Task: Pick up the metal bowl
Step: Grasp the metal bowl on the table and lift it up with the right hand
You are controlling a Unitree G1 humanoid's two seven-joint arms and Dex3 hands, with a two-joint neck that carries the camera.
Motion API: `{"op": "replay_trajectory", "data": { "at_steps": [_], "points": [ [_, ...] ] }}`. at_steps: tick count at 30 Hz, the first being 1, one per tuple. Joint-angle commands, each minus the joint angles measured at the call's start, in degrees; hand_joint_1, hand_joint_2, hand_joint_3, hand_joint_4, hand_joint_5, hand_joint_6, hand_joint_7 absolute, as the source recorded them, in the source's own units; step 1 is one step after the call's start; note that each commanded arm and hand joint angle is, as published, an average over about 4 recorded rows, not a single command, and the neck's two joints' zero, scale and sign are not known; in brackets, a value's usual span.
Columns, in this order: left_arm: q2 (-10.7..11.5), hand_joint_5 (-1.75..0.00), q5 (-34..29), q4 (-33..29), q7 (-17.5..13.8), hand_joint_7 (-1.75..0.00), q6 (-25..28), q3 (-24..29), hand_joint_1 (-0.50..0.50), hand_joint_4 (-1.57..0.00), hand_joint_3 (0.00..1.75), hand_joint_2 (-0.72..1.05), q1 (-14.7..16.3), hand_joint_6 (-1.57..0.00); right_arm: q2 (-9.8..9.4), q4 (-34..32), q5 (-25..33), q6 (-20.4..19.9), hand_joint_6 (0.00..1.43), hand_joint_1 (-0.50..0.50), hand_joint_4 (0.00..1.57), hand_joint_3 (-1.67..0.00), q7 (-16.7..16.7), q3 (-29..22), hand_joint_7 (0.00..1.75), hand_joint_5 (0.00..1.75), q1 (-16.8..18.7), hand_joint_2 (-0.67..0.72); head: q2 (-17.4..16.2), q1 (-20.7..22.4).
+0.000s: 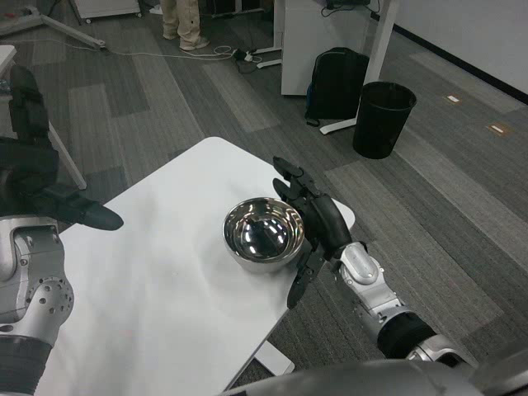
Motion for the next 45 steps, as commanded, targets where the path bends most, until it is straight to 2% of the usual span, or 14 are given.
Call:
{"op": "replay_trajectory", "data": {
  "at_steps": [1, 8, 11, 17, 19, 22, 24, 27, 30, 34, 41, 45],
  "points": [
    [-0.01, 0.00, -0.25, 0.33, -0.01, -0.35, -0.15, 0.26, -0.50, -0.11, 0.04, -0.64, 0.53, -0.03, -0.05, 1.10, 0.48, -1.17, 0.00, -0.42, 0.00, 0.00, -0.91, 1.46, 0.21, 0.00, -0.89, 0.65, -0.17, 0.10],
    [-0.01, 0.00, -0.25, 0.24, -0.01, -0.35, -0.15, 0.26, -0.50, -0.11, 0.00, -0.64, 0.77, -0.03, -0.11, 1.70, 0.30, -2.44, 0.00, -0.42, 0.00, 0.00, -2.58, 3.86, 0.21, 0.00, -1.04, 0.60, -0.28, 0.20],
    [-0.01, 0.00, -0.25, 0.24, -0.01, -0.35, -0.15, 0.26, -0.50, -0.11, 0.00, -0.64, 0.80, -0.03, -0.14, 2.20, 0.17, -3.54, 0.00, -0.42, 0.00, 0.00, -3.90, 4.98, 0.26, 0.00, -1.06, 0.60, -0.25, 0.17],
    [-0.01, 0.00, -0.36, 0.33, -0.12, -0.35, -0.15, 0.26, -0.50, -0.11, 0.04, -0.64, 0.80, -0.03, -0.03, 4.60, -0.23, -7.85, 0.00, -0.42, 0.00, 0.00, -8.22, 7.51, 0.42, 0.05, -1.19, 0.50, -0.12, 0.32],
    [-0.01, 0.00, -0.41, 0.33, -0.16, -0.35, -0.15, 0.26, -0.50, -0.11, 0.00, -0.64, 0.80, -0.03, 0.04, 5.78, -0.40, -10.00, 0.00, -0.42, 0.00, -0.04, -10.05, 8.06, 0.52, 0.19, -1.33, 0.44, -0.12, 0.33],
    [-0.01, 0.00, -0.43, 0.33, -0.18, -0.35, -0.19, 0.21, -0.50, -0.11, 0.00, -0.64, 0.80, -0.03, 0.21, 8.31, -0.53, -14.09, 0.00, -0.42, 0.00, -0.08, -13.52, 9.33, 0.70, 0.61, -1.72, 0.36, -0.03, 0.51],
    [-0.01, 0.00, -0.52, 0.33, -0.23, -0.35, -0.28, 0.13, -0.50, -0.11, 0.00, -0.64, 0.80, -0.03, 0.30, 9.80, -0.53, -15.89, 0.00, -0.42, 0.00, -0.12, -14.66, 10.25, 0.86, 0.90, -2.20, 0.31, 0.11, 0.55],
    [-0.01, 0.00, -0.63, 0.33, -0.34, -0.35, -0.37, 0.02, -0.50, -0.11, 0.00, -0.64, 0.80, -0.03, 0.30, 11.45, -0.56, -17.45, 0.00, -0.42, 0.00, -0.18, -15.56, 11.97, 1.03, 1.19, -3.08, 0.25, 0.31, 0.66],
    [-0.01, 0.00, -0.69, 0.33, -0.36, -0.35, -0.58, -0.01, -0.50, -0.11, 0.00, -0.64, 0.82, -0.03, 0.26, 12.84, -0.64, -18.40, 0.00, -0.42, 0.00, -0.32, -15.87, 14.27, 1.19, 1.45, -4.16, 0.17, 0.55, 0.86],
    [-0.10, 0.00, -0.69, 0.33, -0.36, -0.35, -0.76, -0.01, -0.50, -0.11, 0.00, -0.64, 0.97, -0.03, -0.07, 13.32, -1.59, -18.57, 0.00, -0.42, 0.00, -0.50, -15.96, 15.26, 1.29, 1.58, -4.69, 0.08, 0.88, 1.24],
    [-0.28, 0.00, -0.69, 0.33, -0.36, -0.35, -1.16, -0.01, -0.50, -0.11, 0.00, -0.64, 1.06, -0.03, -0.88, 13.98, -3.57, -18.57, 0.00, -0.39, 0.06, -0.61, -16.68, 17.24, 1.40, 1.70, -5.59, -0.02, 1.71, 1.65],
    [-0.28, 0.00, -0.69, 0.33, -0.36, -0.35, -1.42, -0.05, -0.50, -0.11, 0.02, -0.64, 1.06, -0.03, -0.99, 14.33, -3.85, -18.86, 0.00, -0.33, 0.28, -0.77, -16.86, 18.03, 1.52, 1.75, -5.92, -0.22, 2.32, 1.69]
  ]
}}
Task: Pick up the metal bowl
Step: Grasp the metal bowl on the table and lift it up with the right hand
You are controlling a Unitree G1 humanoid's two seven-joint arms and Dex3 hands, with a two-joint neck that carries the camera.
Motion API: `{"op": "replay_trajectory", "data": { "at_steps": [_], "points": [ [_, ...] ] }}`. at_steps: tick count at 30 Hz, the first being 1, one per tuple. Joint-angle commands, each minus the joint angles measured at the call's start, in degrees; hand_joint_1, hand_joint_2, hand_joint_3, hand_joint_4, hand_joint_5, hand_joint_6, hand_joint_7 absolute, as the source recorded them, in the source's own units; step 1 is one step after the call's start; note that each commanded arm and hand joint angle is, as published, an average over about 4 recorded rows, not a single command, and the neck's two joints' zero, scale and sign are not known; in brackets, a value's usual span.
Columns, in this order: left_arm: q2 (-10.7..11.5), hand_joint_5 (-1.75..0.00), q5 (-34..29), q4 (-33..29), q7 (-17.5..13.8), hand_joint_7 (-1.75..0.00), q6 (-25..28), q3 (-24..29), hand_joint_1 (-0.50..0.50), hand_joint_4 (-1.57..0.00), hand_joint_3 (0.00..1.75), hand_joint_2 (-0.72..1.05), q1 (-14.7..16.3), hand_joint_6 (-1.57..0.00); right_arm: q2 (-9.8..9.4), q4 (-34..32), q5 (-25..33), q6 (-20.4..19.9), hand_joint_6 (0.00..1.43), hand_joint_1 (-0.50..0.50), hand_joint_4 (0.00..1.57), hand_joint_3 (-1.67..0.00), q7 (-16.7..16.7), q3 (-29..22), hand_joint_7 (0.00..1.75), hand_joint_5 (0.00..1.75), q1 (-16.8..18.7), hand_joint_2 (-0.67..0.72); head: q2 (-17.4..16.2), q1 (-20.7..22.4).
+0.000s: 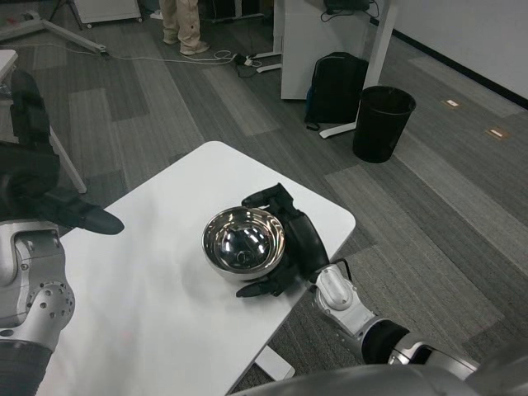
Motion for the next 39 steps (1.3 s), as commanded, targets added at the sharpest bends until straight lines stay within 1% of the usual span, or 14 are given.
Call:
{"op": "replay_trajectory", "data": {
  "at_steps": [1, 4, 6, 9, 12, 13, 14, 19, 26, 29, 32, 33, 35, 39],
  "points": [
    [-0.13, 0.00, -0.24, 0.30, -0.21, -0.35, -0.83, 0.10, -0.50, -0.11, 0.02, -0.64, 0.99, -0.03, -0.54, 0.93, -0.30, -0.55, 0.02, -0.29, 0.39, -0.81, -0.29, 0.64, 1.54, 1.72, -0.36, -0.27, 0.43, 0.03],
    [-0.13, 0.00, -0.24, 0.30, -0.21, -0.35, -0.92, 0.08, -0.50, -0.11, 0.00, -0.64, 0.99, -0.03, -0.61, 0.93, -0.34, -1.03, 0.10, -0.19, 0.60, -0.91, -0.43, 0.66, 1.54, 1.65, -0.40, -0.35, 0.66, 0.08],
    [-0.13, 0.00, -0.24, 0.30, -0.21, -0.35, -0.96, 0.08, -0.50, -0.11, 0.00, -0.64, 0.99, -0.03, -0.61, 0.88, -0.34, -1.43, 0.14, -0.15, 0.64, -0.95, -0.47, 0.57, 1.54, 1.65, -0.40, -0.35, 0.76, 0.18],
    [-0.13, 0.00, -0.24, 0.23, -0.21, -0.35, -1.00, 0.01, -0.50, -0.11, 0.00, -0.64, 0.99, -0.03, -0.61, 0.88, -0.21, -2.39, 0.32, -0.05, 0.76, -0.95, -0.62, 0.46, 1.54, 1.62, -0.40, -0.35, 0.86, 0.28],
    [-0.13, 0.00, -0.24, 0.21, -0.21, -0.35, -1.00, -0.01, -0.50, -0.11, 0.00, -0.64, 0.99, -0.03, -0.61, 0.71, -0.21, -3.27, 0.60, 0.08, 0.94, -0.95, -0.95, 0.27, 1.54, 1.50, -0.40, -0.35, 0.86, 0.34],
    [-0.13, 0.00, -0.24, 0.21, -0.21, -0.35, -1.00, -0.03, -0.50, -0.11, 0.00, -0.64, 0.99, -0.03, -0.61, 0.55, -0.25, -3.51, 0.66, 0.11, 0.99, -0.95, -1.06, 0.09, 1.52, 1.48, -0.40, -0.35, 0.86, 0.37],
    [-0.13, 0.00, -0.24, 0.21, -0.21, -0.35, -1.00, -0.05, -0.50, -0.11, 0.00, -0.64, 0.99, -0.03, -0.61, 0.40, -0.30, -3.75, 0.69, 0.12, 1.01, -0.95, -1.17, -0.09, 1.50, 1.45, -0.40, -0.35, 0.86, 0.50],
    [-0.13, 0.00, -0.24, 0.23, -0.21, -0.35, -1.00, -0.10, -0.50, -0.11, 0.00, -0.64, 0.99, -0.03, -0.76, -1.29, -0.34, -4.17, 0.69, 0.12, 1.07, -0.95, -1.37, -1.67, 1.47, 1.45, -0.40, -0.35, 0.94, 0.97],
    [-0.13, 0.00, -0.33, 0.30, -0.21, -0.35, -0.92, -0.36, -0.50, -0.11, 0.00, -0.64, 0.99, -0.03, -2.25, -5.64, -0.41, -2.96, 0.69, 0.17, 1.08, -0.95, -1.44, -3.80, 1.47, 1.45, -0.47, -0.35, 1.47, 1.36],
    [-0.13, 0.00, -0.33, 0.30, -0.17, -0.35, -0.92, -0.36, -0.50, -0.11, 0.04, -0.64, 0.99, -0.03, -2.71, -7.07, -0.30, -2.13, 0.70, 0.17, 1.11, -0.95, -1.44, -4.39, 1.47, 1.38, -0.58, -0.35, 2.19, 1.64],
    [-0.13, 0.00, -0.33, 0.49, -0.19, -0.35, -0.92, -0.40, -0.50, -0.11, 0.02, -0.64, 0.99, -0.03, -3.09, -8.55, -0.10, -0.59, 0.71, 0.17, 1.13, -0.95, -1.37, -4.57, 1.47, 1.36, -0.93, -0.35, 4.06, 2.39],
    [-0.13, 0.00, -0.33, 0.60, -0.21, -0.35, -0.92, -0.45, -0.50, -0.11, 0.00, -0.64, 0.99, -0.03, -3.20, -9.01, -0.03, -0.06, 0.71, 0.17, 1.14, -0.95, -1.35, -4.57, 1.47, 1.36, -1.06, -0.35, 5.26, 2.86],
    [-0.13, 0.00, -0.33, 0.91, -0.21, -0.35, -0.92, -0.67, -0.50, -0.11, 0.00, -0.64, 0.94, -0.03, -3.42, -9.80, 0.06, 0.99, 0.71, 0.17, 1.14, -0.95, -1.35, -4.57, 1.45, 1.36, -1.37, -0.35, 6.11, 3.13],
    [-0.13, 0.00, -0.41, 1.53, -0.24, -0.35, -0.92, -1.22, -0.50, -0.11, 0.00, -0.64, 0.81, -0.03, -3.48, -11.40, 0.10, 3.72, 0.74, 0.17, 1.14, -0.95, -1.35, -4.77, 1.45, 1.36, -2.03, -0.35, 10.21, 3.94]
  ]
}}
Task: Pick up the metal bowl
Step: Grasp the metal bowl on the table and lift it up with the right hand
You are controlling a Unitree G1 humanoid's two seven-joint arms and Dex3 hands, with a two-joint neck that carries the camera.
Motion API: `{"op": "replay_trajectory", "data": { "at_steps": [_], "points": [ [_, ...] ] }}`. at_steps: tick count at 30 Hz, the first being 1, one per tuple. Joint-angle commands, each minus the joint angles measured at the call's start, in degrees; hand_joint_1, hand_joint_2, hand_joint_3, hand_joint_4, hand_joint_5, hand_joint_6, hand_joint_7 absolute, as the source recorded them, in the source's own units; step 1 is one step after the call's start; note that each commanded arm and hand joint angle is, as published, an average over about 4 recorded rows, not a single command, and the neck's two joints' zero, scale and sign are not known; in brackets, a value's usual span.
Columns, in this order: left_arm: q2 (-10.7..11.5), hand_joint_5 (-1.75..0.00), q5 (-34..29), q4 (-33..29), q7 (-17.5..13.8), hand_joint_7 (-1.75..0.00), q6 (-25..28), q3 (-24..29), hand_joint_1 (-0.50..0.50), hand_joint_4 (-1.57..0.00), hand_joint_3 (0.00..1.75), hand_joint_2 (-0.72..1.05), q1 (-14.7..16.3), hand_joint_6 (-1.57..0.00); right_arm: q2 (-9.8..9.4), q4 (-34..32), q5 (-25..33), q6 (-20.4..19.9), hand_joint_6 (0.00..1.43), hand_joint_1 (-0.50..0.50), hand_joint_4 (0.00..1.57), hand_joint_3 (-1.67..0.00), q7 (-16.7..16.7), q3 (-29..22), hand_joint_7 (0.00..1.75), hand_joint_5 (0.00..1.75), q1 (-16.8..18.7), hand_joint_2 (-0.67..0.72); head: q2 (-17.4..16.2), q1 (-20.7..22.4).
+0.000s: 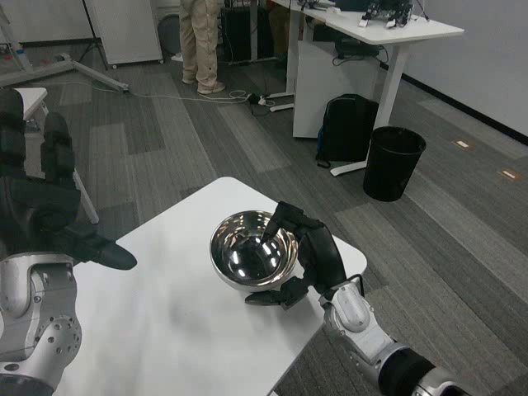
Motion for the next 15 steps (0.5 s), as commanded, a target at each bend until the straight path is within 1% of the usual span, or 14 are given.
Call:
{"op": "replay_trajectory", "data": {
  "at_steps": [1, 2, 4, 5, 9, 12, 15],
  "points": [
    [-0.10, 0.00, -0.46, 0.78, -0.24, -0.35, -0.43, -0.45, -0.50, -0.11, 0.00, -0.64, 0.68, -0.03, -0.38, -2.24, 0.53, 2.72, 0.74, 0.17, 1.14, -0.95, -0.32, -0.65, 1.45, 1.36, -1.51, -0.35, 3.59, 0.37],
    [-0.10, 0.00, -0.57, 1.03, -0.28, -0.35, -0.43, -0.65, -0.50, -0.11, 0.00, -0.64, 0.57, -0.03, -0.34, -2.96, 0.49, 3.80, 0.74, 0.17, 1.14, -0.95, -0.32, -0.89, 1.43, 1.36, -1.69, -0.35, 4.30, 0.37],
    [-0.10, 0.00, -0.74, 1.47, -0.48, -0.35, -0.39, -0.94, -0.50, -0.11, 0.00, -0.64, 0.39, -0.03, -0.23, -4.26, 0.23, 5.42, 0.76, 0.17, 1.15, -0.95, -0.32, -1.49, 1.40, 1.36, -1.95, -0.35, 7.02, -0.12],
    [-0.10, 0.00, -0.81, 1.69, -0.64, -0.35, -0.30, -1.09, -0.50, -0.11, 0.00, -0.64, 0.30, -0.03, -0.18, -4.96, 0.03, 6.24, 0.76, 0.17, 1.15, -0.95, -0.32, -1.88, 1.40, 1.36, -2.11, -0.35, 7.24, -0.35],
    [-0.10, 0.00, -0.90, 2.02, -1.73, -0.35, 0.67, -1.26, -0.50, -0.11, 0.00, -0.64, 0.21, -0.03, -0.16, -6.70, -0.68, 7.80, 0.79, 0.17, 1.17, -0.95, -0.25, -3.27, 1.40, 1.36, -2.77, -0.35, 9.93, -1.84],
    [0.08, 0.00, -0.85, 2.06, -3.01, -0.35, 1.83, -1.24, -0.50, -0.11, 0.00, -0.64, 0.21, -0.03, -0.16, -8.19, -1.20, 8.54, 0.80, 0.17, 1.17, -0.95, -0.23, -4.39, 1.40, 1.36, -3.18, -0.35, 11.03, -2.53],
    [0.25, 0.00, -0.83, 2.06, -3.89, -0.35, 2.86, -1.24, -0.50, -0.11, 0.00, -0.64, 0.21, -0.03, -0.12, -9.60, -1.84, 9.29, 0.80, 0.17, 1.17, -0.95, -0.23, -5.53, 1.40, 1.36, -3.25, -0.35, 11.37, -2.62]
  ]
}}
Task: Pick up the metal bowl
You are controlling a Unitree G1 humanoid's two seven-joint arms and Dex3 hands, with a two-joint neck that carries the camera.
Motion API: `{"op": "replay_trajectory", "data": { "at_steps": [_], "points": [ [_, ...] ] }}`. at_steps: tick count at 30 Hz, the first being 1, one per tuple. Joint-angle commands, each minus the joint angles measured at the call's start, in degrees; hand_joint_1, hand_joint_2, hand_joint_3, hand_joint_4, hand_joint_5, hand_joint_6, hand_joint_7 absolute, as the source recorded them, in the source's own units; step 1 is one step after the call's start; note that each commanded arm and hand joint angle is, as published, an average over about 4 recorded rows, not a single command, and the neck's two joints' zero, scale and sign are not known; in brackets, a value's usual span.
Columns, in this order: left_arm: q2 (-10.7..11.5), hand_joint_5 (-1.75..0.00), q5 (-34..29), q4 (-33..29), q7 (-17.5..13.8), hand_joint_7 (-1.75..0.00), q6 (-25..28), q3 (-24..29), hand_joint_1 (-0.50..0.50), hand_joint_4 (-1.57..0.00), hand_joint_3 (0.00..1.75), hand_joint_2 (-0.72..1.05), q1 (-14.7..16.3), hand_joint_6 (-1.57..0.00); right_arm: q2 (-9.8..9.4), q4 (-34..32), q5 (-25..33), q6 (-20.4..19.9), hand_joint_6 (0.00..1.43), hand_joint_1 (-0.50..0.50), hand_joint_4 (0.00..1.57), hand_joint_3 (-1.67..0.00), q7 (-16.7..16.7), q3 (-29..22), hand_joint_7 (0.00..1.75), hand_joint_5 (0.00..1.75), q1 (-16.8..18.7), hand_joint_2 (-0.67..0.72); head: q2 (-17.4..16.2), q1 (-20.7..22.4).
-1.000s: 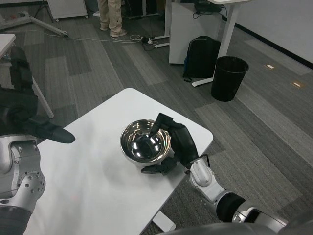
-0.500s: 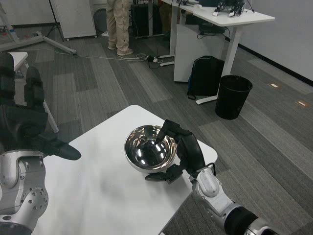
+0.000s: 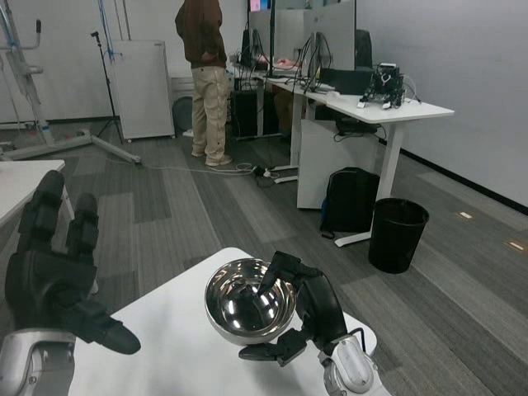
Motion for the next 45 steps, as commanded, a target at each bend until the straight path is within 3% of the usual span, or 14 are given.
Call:
{"op": "replay_trajectory", "data": {
  "at_steps": [1, 45],
  "points": [
    [0.23, 0.00, -0.26, 0.25, -1.02, -0.35, 1.23, 0.14, -0.50, -0.11, 0.00, -0.64, 0.22, -0.03, -0.12, -1.97, -0.55, 0.94, 0.80, 0.17, 1.17, -0.95, -0.27, -1.82, 1.40, 1.36, -0.87, -0.35, 0.31, -0.10],
    [-0.56, 0.00, -0.26, 3.97, -1.24, -0.35, 1.45, 0.12, -0.50, -0.11, 0.00, -0.64, -2.28, -0.03, -0.01, -1.77, -0.81, 2.54, 0.86, 0.17, 1.22, -0.95, -0.01, -2.72, 1.40, 1.36, -2.69, -0.37, -0.06, 0.32]
  ]
}}
